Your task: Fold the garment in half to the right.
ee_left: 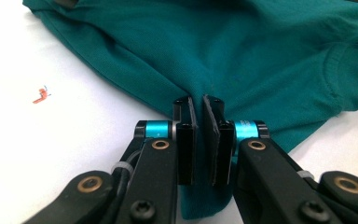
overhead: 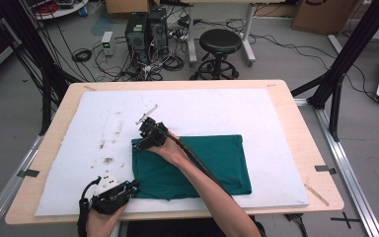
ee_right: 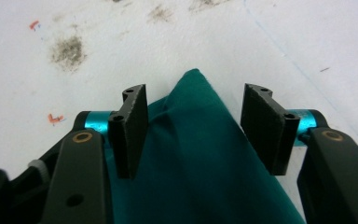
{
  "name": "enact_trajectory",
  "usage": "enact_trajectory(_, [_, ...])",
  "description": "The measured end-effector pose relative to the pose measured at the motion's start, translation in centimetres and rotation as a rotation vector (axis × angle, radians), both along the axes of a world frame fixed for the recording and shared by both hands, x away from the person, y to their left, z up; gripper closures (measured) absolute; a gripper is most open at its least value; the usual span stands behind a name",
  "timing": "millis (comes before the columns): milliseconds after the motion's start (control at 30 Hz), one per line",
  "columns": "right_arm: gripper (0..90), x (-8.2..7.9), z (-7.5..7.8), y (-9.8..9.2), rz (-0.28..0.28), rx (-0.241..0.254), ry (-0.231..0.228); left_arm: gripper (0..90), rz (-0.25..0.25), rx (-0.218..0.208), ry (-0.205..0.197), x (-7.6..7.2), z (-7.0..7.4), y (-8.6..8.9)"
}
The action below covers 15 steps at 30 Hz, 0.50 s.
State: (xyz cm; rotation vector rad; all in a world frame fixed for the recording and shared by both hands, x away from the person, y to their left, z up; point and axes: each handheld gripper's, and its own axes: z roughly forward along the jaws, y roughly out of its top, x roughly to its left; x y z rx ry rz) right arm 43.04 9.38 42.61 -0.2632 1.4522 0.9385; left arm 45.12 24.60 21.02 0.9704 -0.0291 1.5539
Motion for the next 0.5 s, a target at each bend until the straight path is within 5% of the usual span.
enact_trajectory(500, [45.8,0.4,0.2,1.2,-0.036,-0.026,-0.017,83.7,0.000,0.002,-0.002,0.0,0.0,0.0])
